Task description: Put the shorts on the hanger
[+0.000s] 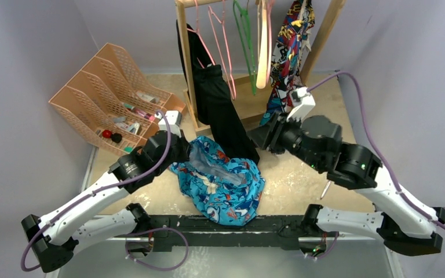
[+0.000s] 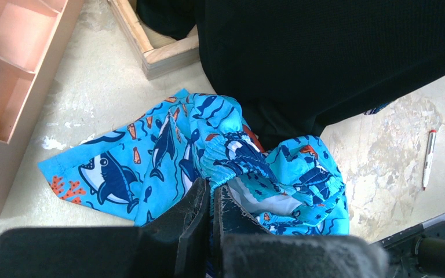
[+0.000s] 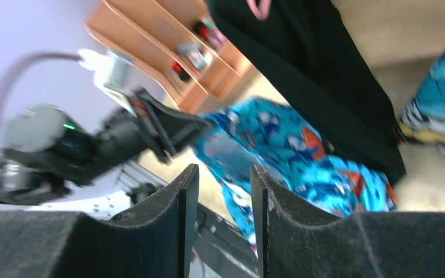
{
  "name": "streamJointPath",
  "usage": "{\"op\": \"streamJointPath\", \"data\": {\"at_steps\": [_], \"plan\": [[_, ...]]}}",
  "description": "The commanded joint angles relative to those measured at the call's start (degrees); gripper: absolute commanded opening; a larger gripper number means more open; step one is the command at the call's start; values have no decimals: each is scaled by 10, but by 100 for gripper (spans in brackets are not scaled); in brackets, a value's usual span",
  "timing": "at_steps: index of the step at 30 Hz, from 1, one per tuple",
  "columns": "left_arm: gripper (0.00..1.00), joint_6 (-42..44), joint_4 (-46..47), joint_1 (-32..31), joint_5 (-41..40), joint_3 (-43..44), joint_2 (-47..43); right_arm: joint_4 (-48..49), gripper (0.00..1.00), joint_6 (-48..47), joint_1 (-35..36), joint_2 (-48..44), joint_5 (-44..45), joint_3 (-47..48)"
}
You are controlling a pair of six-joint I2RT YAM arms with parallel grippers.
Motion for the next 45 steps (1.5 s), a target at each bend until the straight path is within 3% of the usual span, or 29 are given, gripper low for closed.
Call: {"op": "streamJointPath", "data": {"at_steps": [1, 11, 19, 32, 45], "plan": [[0, 36, 47, 2, 11, -14, -14, 101, 40, -77, -2, 30, 16, 84], [0, 67, 58, 2, 33, -78, -57, 158, 39, -257, -4, 213, 143, 273], [0, 78, 65, 2, 56, -87, -87, 110, 38, -275, -76, 328, 163, 375], [0, 80, 61, 2, 56, -89, -111, 126, 36, -261, -147, 359, 53, 343], [0, 83, 61, 2, 54, -90, -117, 130, 36, -257, -152, 392, 13, 370]]}}
